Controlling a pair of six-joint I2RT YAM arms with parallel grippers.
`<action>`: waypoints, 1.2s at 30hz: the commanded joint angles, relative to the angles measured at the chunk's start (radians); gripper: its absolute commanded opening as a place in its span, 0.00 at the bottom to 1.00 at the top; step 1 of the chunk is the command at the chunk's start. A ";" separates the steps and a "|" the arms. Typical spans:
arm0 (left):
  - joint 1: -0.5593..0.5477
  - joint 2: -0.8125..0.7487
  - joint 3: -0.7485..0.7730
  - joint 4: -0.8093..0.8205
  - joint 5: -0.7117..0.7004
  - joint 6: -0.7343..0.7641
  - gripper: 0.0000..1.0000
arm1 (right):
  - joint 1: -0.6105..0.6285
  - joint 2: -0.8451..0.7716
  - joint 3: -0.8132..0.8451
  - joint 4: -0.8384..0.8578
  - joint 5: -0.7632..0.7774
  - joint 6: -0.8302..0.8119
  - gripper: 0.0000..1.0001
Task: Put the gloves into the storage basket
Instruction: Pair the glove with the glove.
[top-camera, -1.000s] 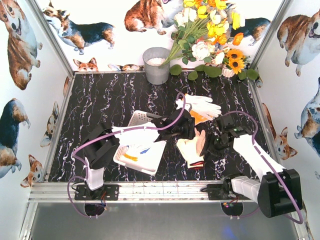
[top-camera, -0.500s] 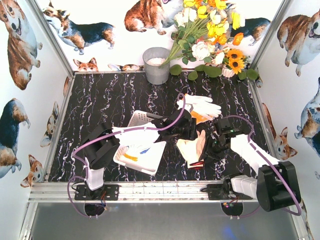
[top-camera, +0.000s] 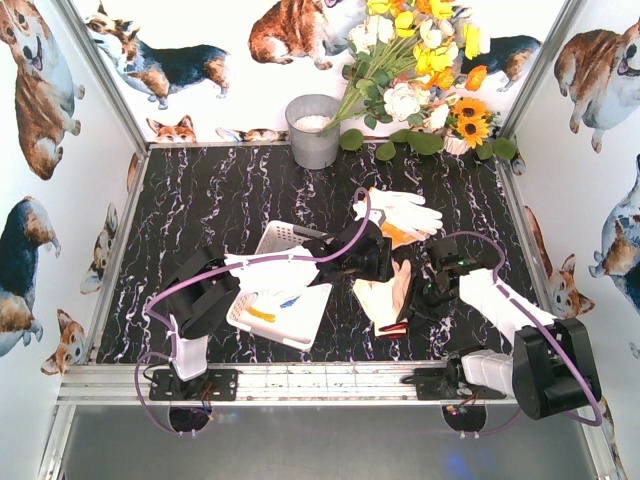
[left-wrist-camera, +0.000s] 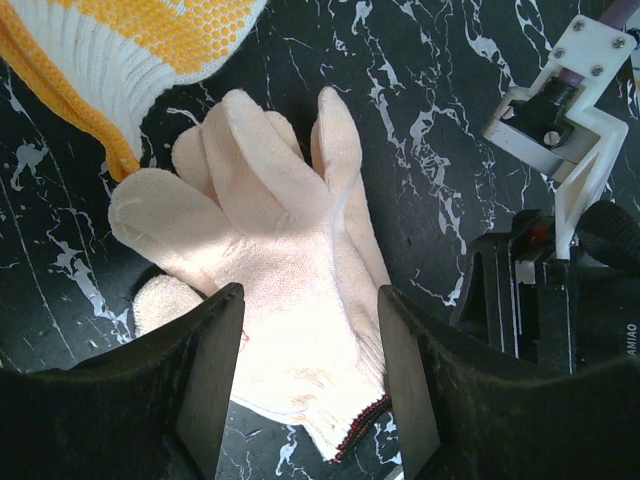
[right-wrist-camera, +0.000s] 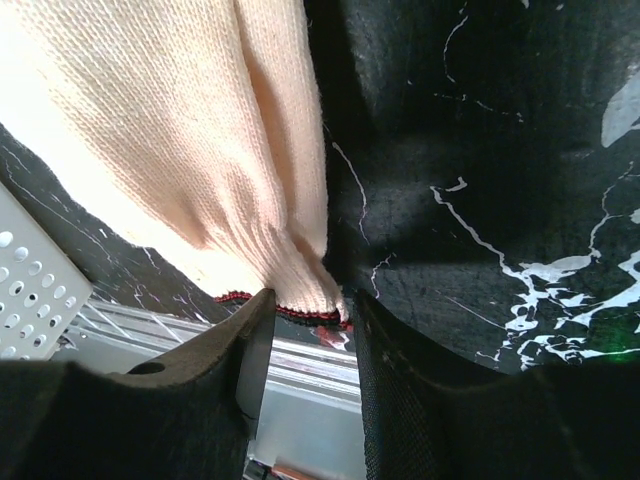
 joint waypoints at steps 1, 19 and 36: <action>-0.006 -0.030 -0.014 0.020 -0.009 -0.005 0.50 | 0.006 -0.009 0.000 0.036 0.017 -0.001 0.36; -0.006 -0.007 -0.008 0.022 0.001 0.000 0.49 | 0.011 -0.150 0.024 -0.039 -0.082 0.026 0.03; -0.023 0.063 0.002 0.061 0.057 -0.021 0.32 | 0.042 -0.045 -0.039 0.028 -0.081 0.042 0.03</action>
